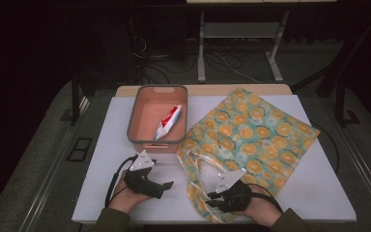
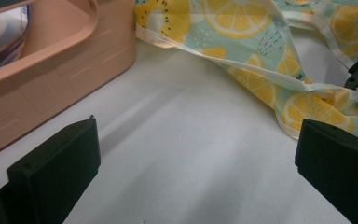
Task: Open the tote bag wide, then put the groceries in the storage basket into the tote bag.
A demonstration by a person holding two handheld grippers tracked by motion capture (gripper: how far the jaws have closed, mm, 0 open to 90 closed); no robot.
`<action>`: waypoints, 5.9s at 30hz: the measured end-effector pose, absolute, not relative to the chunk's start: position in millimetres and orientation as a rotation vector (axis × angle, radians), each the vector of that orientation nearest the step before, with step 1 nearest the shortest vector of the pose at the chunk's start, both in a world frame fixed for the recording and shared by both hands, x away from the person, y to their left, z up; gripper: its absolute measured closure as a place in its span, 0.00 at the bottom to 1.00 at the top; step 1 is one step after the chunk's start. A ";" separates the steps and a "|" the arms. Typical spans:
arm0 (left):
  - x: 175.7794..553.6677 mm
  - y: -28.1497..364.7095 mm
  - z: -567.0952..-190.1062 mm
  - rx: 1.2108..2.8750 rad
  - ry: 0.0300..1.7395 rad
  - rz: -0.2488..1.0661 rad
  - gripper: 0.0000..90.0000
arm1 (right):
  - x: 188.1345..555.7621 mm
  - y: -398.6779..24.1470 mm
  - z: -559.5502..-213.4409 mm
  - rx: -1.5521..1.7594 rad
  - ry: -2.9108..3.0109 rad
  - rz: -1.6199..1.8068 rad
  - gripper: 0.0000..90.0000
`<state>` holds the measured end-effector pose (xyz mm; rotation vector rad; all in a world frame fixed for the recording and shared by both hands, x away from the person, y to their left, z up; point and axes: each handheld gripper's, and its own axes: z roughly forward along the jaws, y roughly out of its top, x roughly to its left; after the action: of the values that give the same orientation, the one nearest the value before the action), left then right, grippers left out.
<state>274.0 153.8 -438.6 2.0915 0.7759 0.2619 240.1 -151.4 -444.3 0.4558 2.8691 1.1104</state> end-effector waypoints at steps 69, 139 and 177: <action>273.6 152.0 -439.0 2.098 0.757 0.255 0.00 | 319.3 -255.6 -390.3 0.948 2.525 1.231 0.54; 271.6 151.8 -440.6 2.131 0.731 0.240 0.01 | 382.0 -272.8 -373.9 1.043 2.325 1.467 1.00; 309.1 151.8 -363.7 2.054 0.704 0.254 0.01 | 378.2 -273.3 -375.3 1.023 2.336 1.462 1.00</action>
<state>309.1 151.8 -363.7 2.0537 0.7042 0.2543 378.2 -273.3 -375.3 1.0235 2.3360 1.4618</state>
